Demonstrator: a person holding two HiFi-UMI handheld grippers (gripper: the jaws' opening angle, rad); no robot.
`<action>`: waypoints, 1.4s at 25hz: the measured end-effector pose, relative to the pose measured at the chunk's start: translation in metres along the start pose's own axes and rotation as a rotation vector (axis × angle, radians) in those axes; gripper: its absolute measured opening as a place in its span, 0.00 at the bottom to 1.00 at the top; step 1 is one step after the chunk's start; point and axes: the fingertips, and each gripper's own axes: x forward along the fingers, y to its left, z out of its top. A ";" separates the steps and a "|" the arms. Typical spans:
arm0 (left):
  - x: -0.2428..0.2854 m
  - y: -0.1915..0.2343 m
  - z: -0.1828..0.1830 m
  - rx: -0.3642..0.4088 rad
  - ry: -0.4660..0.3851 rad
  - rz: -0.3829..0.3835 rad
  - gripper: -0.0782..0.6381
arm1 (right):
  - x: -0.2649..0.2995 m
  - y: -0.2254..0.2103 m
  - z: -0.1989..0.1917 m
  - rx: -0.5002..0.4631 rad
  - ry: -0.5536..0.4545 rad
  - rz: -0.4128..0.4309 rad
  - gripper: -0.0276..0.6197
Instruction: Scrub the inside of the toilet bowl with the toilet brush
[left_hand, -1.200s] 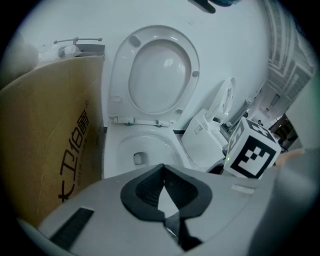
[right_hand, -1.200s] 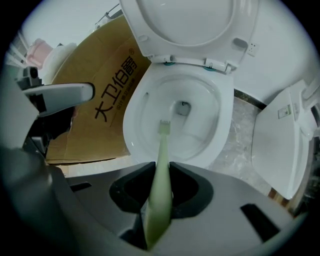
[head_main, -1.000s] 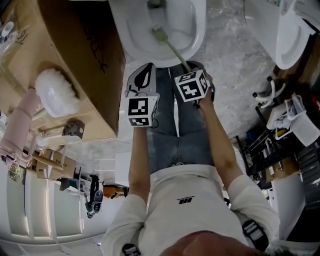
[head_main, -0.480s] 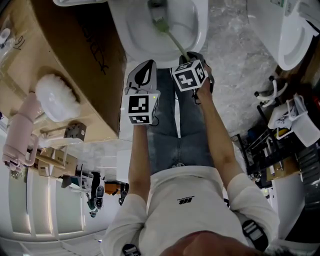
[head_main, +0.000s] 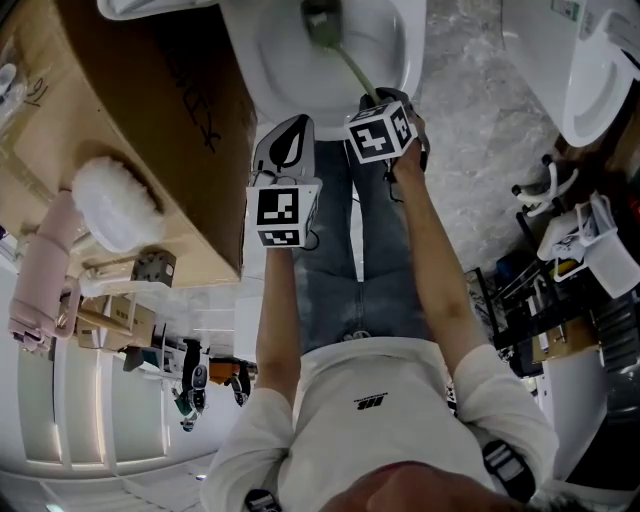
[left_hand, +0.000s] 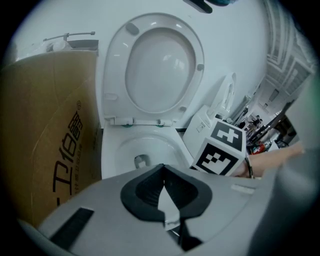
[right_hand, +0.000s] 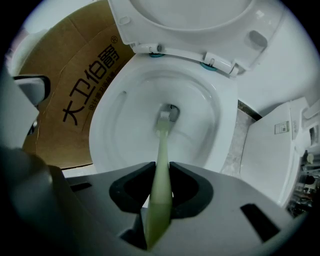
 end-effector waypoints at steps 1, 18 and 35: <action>0.000 0.000 0.000 0.004 0.000 -0.001 0.12 | 0.002 -0.001 0.002 0.000 -0.001 -0.001 0.16; -0.001 -0.001 0.012 0.014 -0.020 0.011 0.12 | 0.013 -0.018 0.024 -0.022 -0.031 -0.006 0.16; -0.047 -0.032 0.036 0.056 -0.069 0.019 0.12 | -0.051 0.003 -0.033 -0.060 -0.050 0.048 0.16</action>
